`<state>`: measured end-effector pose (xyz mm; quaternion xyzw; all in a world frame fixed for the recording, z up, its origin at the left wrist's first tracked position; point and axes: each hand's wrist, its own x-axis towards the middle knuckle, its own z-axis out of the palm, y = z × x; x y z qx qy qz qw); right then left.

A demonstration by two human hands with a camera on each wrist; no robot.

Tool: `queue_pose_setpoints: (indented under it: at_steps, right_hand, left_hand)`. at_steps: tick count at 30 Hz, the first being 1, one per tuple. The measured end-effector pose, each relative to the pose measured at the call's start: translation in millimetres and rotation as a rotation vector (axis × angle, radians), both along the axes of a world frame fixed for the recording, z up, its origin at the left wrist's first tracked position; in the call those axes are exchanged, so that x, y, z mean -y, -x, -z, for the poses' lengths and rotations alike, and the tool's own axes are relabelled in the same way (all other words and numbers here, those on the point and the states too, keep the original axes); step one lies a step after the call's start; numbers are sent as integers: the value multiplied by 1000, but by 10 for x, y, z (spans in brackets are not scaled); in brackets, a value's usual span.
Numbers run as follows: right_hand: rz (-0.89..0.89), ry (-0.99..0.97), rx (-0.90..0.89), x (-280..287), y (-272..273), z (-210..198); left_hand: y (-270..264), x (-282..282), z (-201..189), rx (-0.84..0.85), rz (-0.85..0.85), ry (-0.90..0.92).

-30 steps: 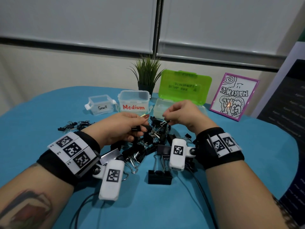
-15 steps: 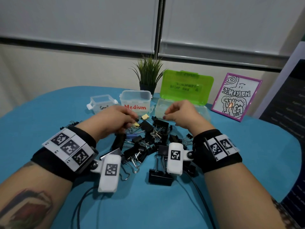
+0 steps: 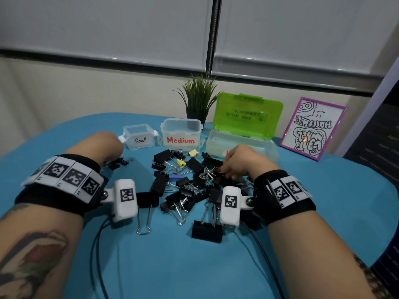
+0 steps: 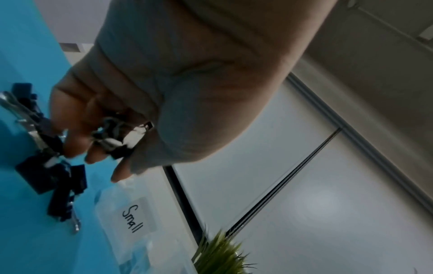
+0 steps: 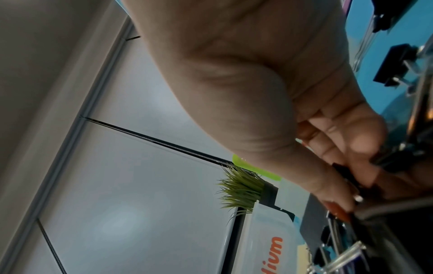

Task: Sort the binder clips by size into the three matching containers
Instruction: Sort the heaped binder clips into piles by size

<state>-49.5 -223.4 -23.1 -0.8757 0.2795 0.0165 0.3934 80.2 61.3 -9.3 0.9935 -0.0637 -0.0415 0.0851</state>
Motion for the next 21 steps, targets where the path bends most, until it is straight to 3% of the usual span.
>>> queue_pose_setpoints:
  at_steps: [3, 7, 12, 16, 21]
  right_hand:
    - [13, 12, 34, 14, 5, 11]
    - [24, 25, 89, 51, 6, 18]
    - [-3, -78, 348, 38, 37, -81]
    - [-303, -322, 555, -129, 108, -155]
    - [-441, -358, 520, -202, 117, -159]
  left_hand:
    - [173, 142, -88, 1, 19, 116]
    - [454, 275, -197, -2, 98, 527]
    - [734, 544, -163, -441, 254, 1028]
    - [882, 744, -49, -629, 329, 1157]
    - [915, 814, 67, -741, 415, 1195]
